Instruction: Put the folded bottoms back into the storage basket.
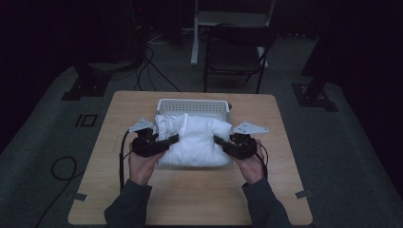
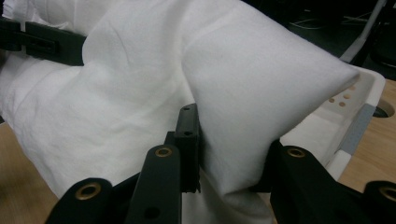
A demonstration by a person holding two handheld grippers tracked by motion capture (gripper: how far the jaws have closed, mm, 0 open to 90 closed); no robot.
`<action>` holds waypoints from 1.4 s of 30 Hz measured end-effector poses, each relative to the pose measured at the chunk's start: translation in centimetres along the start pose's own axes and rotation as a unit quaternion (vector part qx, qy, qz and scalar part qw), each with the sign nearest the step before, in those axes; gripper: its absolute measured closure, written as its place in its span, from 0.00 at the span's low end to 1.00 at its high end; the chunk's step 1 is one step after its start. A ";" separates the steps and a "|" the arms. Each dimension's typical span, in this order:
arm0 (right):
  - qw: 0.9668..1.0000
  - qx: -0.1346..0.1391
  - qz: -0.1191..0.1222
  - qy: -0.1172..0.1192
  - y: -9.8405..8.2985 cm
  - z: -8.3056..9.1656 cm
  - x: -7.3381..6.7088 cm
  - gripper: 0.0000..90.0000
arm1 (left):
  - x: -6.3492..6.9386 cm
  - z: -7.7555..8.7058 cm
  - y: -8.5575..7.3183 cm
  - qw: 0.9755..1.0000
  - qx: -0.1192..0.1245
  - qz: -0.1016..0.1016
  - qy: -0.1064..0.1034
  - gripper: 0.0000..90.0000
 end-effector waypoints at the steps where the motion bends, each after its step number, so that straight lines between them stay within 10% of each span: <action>1: 1.000 0.000 0.000 0.000 0.0 0.0 0.0 0.80 | 0.0 0.0 0.0 1.000 0.000 0.000 0.000 0.59; 42: 1.000 0.009 0.001 -0.025 3.2 -2.0 1.7 0.80 | -1.9 -1.2 3.4 1.000 0.010 0.003 0.016 0.59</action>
Point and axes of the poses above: each handheld gripper's, and its own axes: z roughly backward along the jaws, y roughly out of its top, x roughly to its right, the point moved 5 cm from there along -z, roughly forward along the jaws, and after that the axes turned 3 degrees about z, right-handed, at the moved point
